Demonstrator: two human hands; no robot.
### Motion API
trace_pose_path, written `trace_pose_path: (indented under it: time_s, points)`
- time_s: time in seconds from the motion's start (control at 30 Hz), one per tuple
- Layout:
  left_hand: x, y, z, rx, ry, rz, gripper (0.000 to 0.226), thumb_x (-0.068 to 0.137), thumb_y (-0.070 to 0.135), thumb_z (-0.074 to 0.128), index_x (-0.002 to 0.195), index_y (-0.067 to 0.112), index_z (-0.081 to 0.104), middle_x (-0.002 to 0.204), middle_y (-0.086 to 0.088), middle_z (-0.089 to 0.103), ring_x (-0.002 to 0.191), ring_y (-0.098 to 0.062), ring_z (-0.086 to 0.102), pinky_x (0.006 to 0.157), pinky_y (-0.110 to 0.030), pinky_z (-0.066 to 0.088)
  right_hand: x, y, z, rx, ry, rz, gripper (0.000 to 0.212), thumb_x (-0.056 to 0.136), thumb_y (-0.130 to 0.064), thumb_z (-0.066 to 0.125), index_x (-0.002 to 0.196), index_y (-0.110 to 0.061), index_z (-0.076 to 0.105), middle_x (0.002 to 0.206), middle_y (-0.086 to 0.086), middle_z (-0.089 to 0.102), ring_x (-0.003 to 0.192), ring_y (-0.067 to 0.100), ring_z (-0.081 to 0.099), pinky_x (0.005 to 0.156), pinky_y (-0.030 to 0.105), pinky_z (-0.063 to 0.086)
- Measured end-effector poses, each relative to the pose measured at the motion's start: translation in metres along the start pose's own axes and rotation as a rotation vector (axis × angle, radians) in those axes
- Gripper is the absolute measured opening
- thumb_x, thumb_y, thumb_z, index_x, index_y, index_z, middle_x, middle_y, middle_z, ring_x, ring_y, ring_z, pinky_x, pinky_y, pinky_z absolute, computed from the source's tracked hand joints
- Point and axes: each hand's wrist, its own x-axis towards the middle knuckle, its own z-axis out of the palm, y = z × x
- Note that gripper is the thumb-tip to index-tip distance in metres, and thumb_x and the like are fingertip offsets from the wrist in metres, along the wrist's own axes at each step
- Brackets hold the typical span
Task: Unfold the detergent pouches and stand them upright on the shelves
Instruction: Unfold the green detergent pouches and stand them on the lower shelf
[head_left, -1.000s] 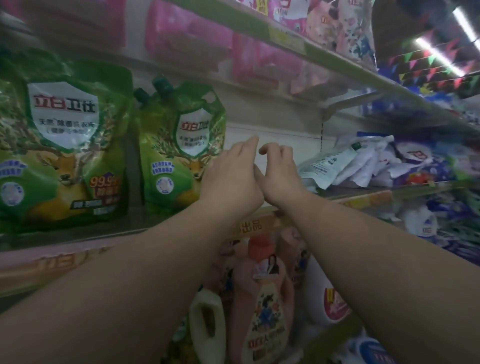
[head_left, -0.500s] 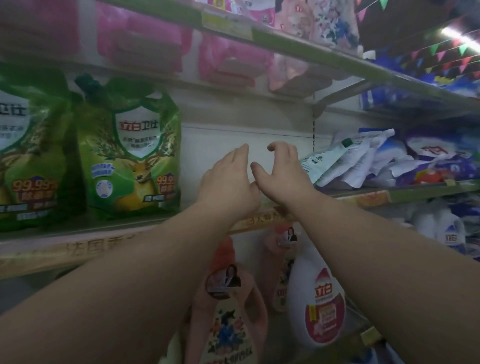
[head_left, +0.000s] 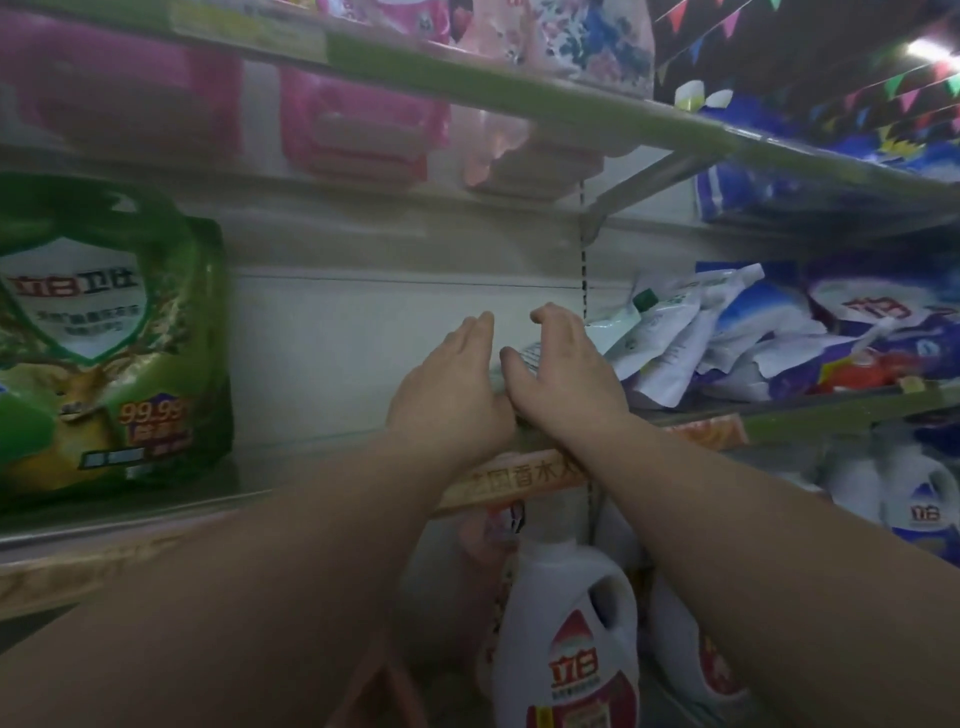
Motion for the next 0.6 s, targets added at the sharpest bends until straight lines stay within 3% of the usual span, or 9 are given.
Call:
trace_pose_path:
  time_s: [0.33, 0.4, 0.5, 0.6]
  points:
    - [0.045, 0.025, 0.040, 0.035, -0.072, -0.018, 0.087, 0.095, 0.038, 0.054, 0.166, 0.024, 0.007, 0.175, 0.004, 0.011, 0.160, -0.015, 0.013, 0.127, -0.041, 0.023, 0.030, 0.052, -0.010, -0.013, -0.041, -0.068, 0.062, 0.097, -0.044, 0.058, 0.150, -0.016, 0.040, 0.161, 0.002, 0.037, 0.146, 0.023, 0.041, 0.113, 0.046, 0.042]
    - [0.053, 0.029, 0.046, 0.076, -0.087, 0.010, 0.090, 0.093, 0.039, 0.055, 0.166, 0.024, 0.005, 0.175, 0.002, 0.009, 0.160, -0.016, 0.011, 0.128, -0.042, 0.022, 0.035, 0.062, -0.013, -0.086, -0.071, -0.124, 0.064, 0.097, -0.041, 0.059, 0.152, -0.015, 0.039, 0.166, 0.005, 0.031, 0.152, 0.026, 0.033, 0.119, 0.046, 0.036]
    - [0.064, 0.035, 0.056, 0.119, -0.076, 0.026, 0.093, 0.092, 0.048, 0.056, 0.166, 0.023, 0.006, 0.174, 0.001, 0.010, 0.160, -0.020, 0.013, 0.126, -0.043, 0.023, 0.042, 0.077, -0.018, -0.148, -0.080, -0.193, 0.065, 0.096, -0.037, 0.061, 0.154, -0.016, 0.039, 0.170, 0.006, 0.026, 0.159, 0.028, 0.022, 0.125, 0.045, 0.026]
    - [0.071, 0.037, 0.067, 0.135, -0.069, 0.006, 0.099, 0.089, 0.060, 0.055, 0.166, 0.023, 0.007, 0.173, -0.003, 0.013, 0.159, -0.022, 0.016, 0.125, -0.046, 0.026, 0.042, 0.090, -0.020, -0.123, -0.068, -0.173, 0.065, 0.094, -0.037, 0.063, 0.152, -0.017, 0.041, 0.170, 0.006, 0.027, 0.158, 0.028, 0.023, 0.126, 0.046, 0.028]
